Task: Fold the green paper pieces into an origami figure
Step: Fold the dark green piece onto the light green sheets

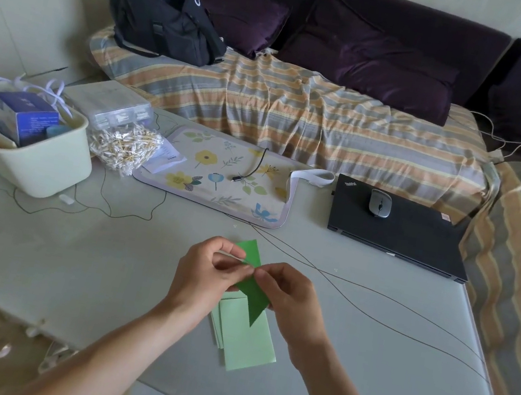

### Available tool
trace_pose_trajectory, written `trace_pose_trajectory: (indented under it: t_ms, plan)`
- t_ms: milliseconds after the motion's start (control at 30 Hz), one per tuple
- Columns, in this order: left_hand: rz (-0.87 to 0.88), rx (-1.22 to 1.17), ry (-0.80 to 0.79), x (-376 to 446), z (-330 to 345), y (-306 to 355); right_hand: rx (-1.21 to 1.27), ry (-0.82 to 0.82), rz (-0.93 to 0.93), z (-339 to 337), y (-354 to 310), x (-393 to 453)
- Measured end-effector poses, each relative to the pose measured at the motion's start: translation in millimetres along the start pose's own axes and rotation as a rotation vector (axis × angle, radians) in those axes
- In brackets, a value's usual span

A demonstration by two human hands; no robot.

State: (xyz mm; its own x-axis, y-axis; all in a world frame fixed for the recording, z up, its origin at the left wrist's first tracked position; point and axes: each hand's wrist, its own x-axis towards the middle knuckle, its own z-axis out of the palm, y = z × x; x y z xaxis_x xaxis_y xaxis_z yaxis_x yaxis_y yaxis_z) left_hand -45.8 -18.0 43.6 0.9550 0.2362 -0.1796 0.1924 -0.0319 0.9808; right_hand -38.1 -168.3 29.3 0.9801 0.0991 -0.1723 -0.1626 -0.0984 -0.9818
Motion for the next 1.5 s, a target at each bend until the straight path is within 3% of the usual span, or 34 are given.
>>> trace_pose_trajectory:
  t_ms: [433,800,1333,1500]
  plan:
    - [-0.05,0.017,-0.094,3.7,-0.2,-5.7,-0.009,-0.001,-0.025,0.4,-2.0,-1.7]
    - [0.027,0.107,0.013,6.9,-2.9,-8.8,-0.172,0.027,-0.039,-4.9,5.9,5.9]
    - [-0.002,0.015,0.065,7.4,-3.1,-7.4,-0.092,0.05,-0.006,-5.5,3.9,6.6]
    - [0.01,0.083,-0.013,5.3,-3.5,-6.4,-0.028,-0.001,0.015,-3.5,2.2,3.9]
